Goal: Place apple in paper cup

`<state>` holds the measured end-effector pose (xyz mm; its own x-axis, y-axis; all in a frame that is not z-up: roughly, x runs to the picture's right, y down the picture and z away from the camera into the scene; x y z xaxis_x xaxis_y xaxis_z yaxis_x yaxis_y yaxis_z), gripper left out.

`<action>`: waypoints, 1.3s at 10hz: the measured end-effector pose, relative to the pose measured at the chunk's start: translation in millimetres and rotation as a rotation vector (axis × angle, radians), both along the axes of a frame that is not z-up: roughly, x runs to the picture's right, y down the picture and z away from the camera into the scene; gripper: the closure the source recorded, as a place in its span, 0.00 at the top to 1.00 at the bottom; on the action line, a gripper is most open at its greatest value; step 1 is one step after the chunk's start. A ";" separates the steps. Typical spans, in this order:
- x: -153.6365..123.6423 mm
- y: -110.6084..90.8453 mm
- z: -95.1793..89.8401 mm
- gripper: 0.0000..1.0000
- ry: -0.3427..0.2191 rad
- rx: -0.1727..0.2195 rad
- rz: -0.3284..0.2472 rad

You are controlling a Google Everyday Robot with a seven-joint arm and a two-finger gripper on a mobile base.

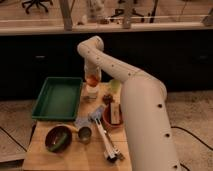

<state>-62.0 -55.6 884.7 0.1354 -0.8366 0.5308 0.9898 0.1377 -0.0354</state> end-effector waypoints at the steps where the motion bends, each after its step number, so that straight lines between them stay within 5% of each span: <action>1: 0.0 -2.1 -0.2 0.80 -0.002 0.005 0.004; 13: 3.6 -8.4 0.1 0.80 -0.008 0.012 0.018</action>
<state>-58.4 -64.0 884.8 0.1462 -0.8407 0.5214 0.9875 0.1555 -0.0261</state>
